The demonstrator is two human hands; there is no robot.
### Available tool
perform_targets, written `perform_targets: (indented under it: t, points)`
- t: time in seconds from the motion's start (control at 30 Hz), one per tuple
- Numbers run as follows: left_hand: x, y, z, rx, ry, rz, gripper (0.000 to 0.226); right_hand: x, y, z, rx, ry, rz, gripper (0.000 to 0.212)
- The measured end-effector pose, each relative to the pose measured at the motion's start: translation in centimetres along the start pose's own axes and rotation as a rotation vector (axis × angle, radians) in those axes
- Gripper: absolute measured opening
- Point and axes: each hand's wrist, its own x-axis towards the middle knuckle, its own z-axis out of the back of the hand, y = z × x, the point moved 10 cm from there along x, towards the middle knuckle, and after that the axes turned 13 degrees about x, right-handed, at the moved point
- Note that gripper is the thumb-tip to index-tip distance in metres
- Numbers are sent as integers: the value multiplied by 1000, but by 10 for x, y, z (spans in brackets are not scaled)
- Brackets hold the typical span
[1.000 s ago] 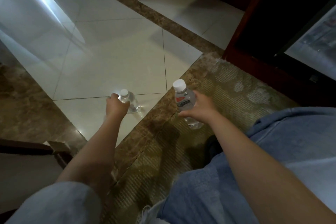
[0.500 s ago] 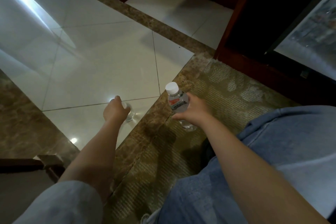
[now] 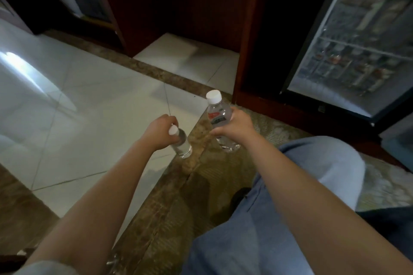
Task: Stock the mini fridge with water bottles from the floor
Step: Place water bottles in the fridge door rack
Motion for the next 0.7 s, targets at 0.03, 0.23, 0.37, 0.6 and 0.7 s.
perform_targets:
  t: [0.03,0.23,0.37,0.6,0.7]
  points:
    - [7,-17,13,12,-14,-40,31,2,6,22,2,-53,11,58]
    - [42,-133,77,40,-82,-275,27,-2,25,150,255,-296,46,63]
    - [54,-218,105,62,-111,-430,21,-26,16,235,350,-460,89,42]
    - [60,-371,119,31,-73,-661,22,-87,-52,361,408,-755,6,58]
    - [54,-432,107,40,-44,-740,24,-118,-93,403,384,-859,-64,66]
